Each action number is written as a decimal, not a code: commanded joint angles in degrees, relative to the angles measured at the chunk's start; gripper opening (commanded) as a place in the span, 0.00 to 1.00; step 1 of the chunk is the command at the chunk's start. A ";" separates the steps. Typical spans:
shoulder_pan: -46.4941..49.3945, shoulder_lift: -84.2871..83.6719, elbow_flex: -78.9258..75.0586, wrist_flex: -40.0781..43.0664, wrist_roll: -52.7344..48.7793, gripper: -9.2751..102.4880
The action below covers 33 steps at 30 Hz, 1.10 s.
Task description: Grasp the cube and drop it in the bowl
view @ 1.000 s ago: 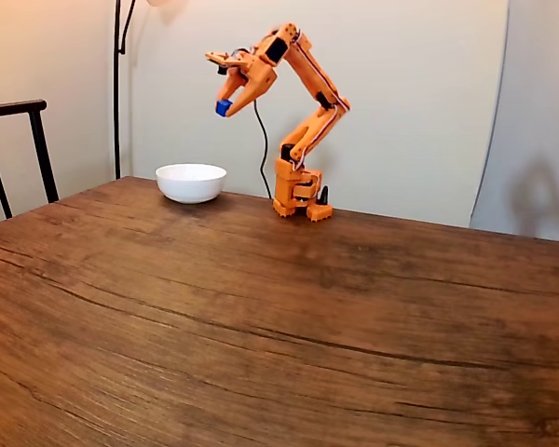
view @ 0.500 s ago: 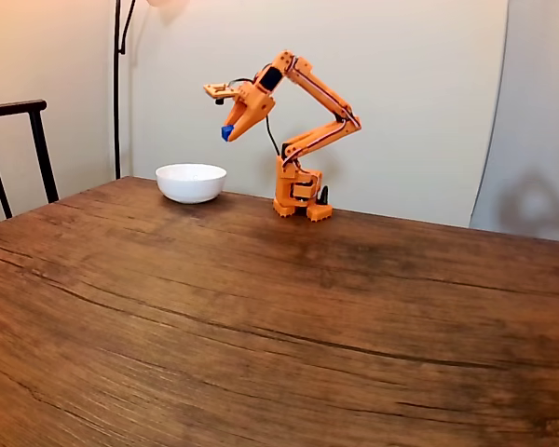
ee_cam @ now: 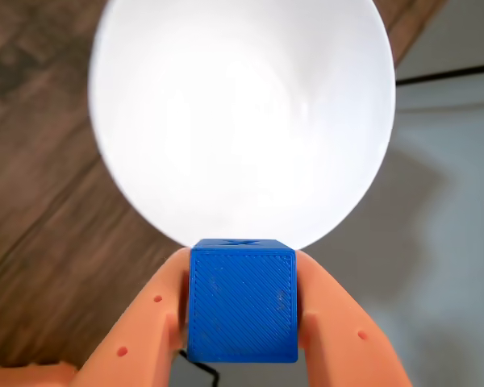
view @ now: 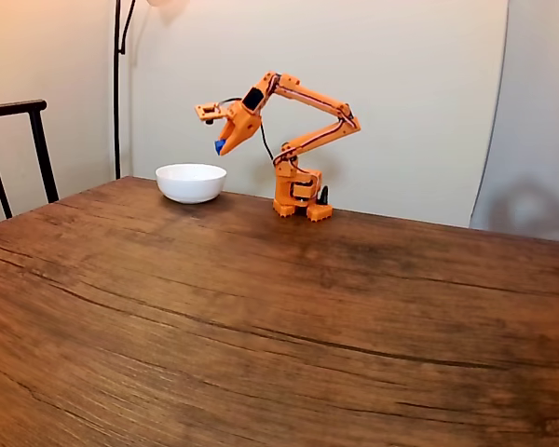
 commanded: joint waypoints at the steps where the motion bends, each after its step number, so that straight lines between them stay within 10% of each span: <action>1: 1.41 0.26 1.49 -4.13 1.58 0.12; 20: 2.64 -31.73 -10.63 -17.05 5.01 0.12; 33: 1.85 -36.39 -13.80 -13.80 4.31 0.32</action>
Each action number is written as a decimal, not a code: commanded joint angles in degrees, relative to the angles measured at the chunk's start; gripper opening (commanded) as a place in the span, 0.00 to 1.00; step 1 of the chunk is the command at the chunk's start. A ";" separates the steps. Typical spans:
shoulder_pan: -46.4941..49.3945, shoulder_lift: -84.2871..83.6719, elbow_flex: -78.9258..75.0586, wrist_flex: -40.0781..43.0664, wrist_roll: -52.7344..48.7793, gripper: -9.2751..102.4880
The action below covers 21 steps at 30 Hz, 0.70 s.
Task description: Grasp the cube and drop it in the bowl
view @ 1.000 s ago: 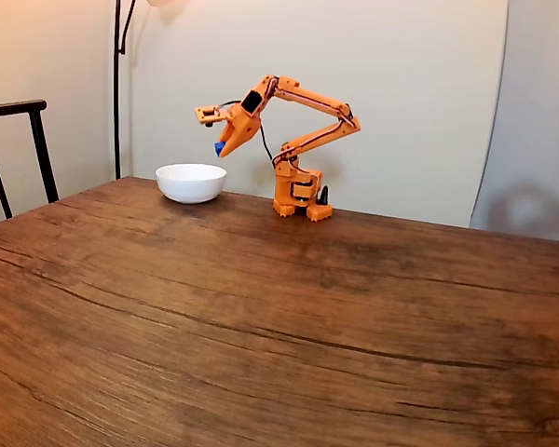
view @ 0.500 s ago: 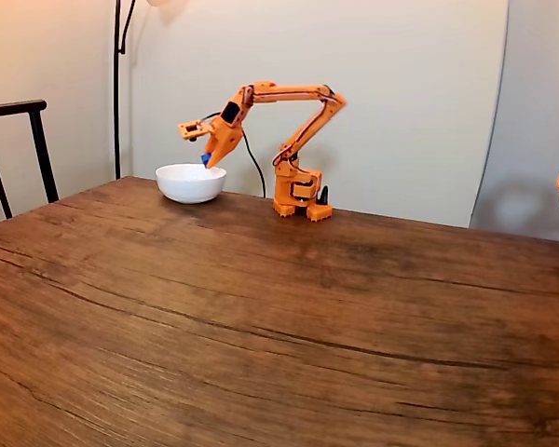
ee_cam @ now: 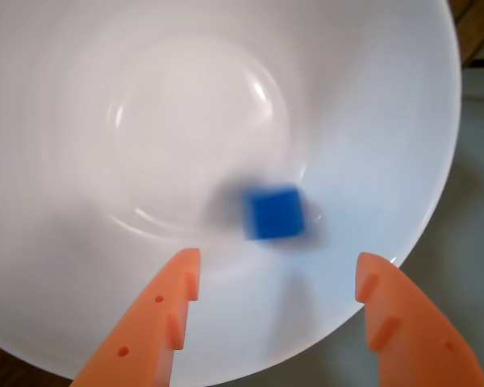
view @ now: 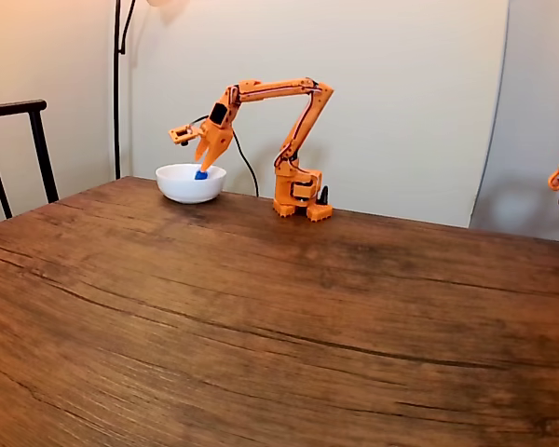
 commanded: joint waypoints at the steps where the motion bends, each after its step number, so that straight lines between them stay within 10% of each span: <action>1: -0.62 0.09 -2.64 1.76 -0.44 0.32; 21: -12.92 22.85 -11.60 29.71 -6.86 0.09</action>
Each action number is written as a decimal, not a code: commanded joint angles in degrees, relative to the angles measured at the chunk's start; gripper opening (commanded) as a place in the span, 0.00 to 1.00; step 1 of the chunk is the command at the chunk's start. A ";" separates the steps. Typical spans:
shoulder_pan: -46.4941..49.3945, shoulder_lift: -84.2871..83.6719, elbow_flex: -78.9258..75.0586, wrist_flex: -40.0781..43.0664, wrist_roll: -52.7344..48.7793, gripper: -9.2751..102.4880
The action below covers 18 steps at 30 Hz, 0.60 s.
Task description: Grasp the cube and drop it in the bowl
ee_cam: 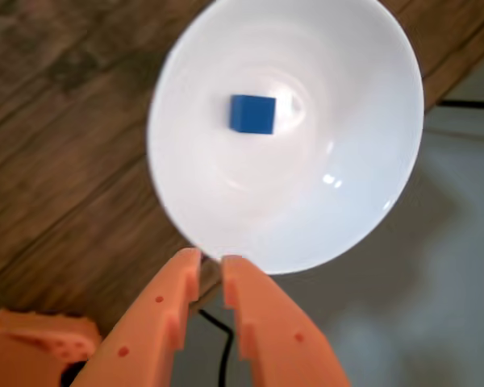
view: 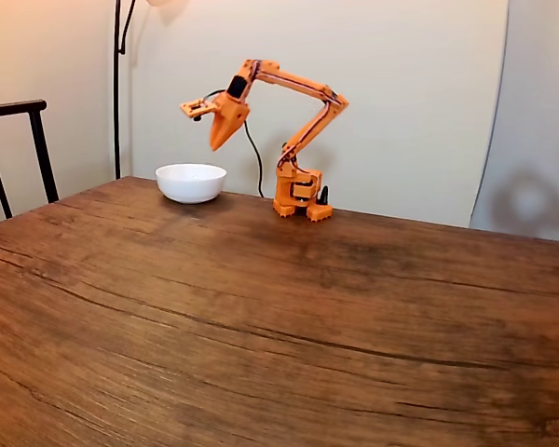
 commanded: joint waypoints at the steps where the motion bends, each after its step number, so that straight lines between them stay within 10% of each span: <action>1: -2.90 5.80 -1.67 4.04 -2.64 0.09; 18: -34.37 29.88 -1.67 16.87 -23.20 0.08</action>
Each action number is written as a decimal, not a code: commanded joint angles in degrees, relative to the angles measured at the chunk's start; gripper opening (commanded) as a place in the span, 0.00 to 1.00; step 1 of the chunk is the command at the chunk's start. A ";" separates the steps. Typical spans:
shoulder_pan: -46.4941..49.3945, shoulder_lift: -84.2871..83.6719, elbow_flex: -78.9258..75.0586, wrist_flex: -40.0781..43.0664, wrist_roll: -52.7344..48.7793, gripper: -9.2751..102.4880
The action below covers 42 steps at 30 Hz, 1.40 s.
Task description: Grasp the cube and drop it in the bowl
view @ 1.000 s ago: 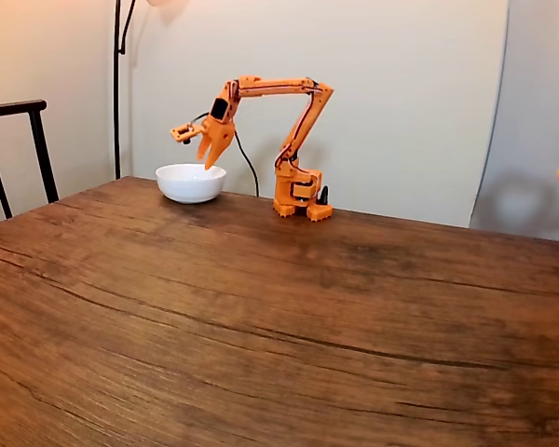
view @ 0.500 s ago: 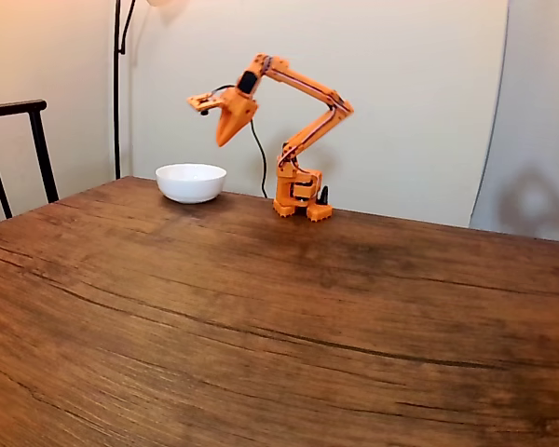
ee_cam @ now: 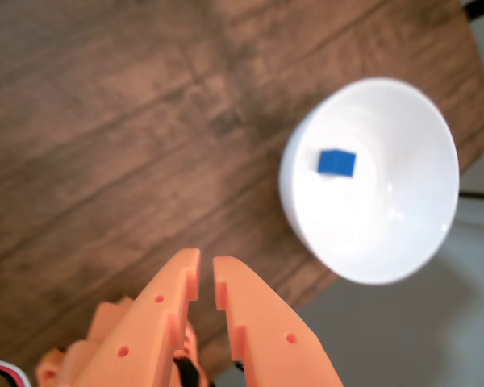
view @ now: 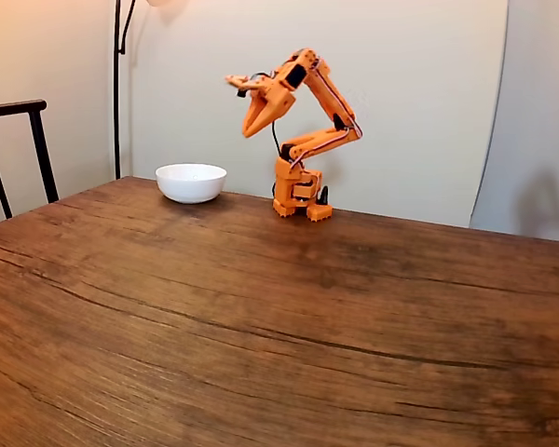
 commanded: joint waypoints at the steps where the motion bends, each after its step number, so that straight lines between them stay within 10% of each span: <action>1: -5.63 1.85 -1.67 0.44 -4.31 0.08; 17: -33.22 2.72 -1.58 -3.69 -11.25 0.08; 42: -37.27 25.31 17.84 -6.50 -8.88 0.08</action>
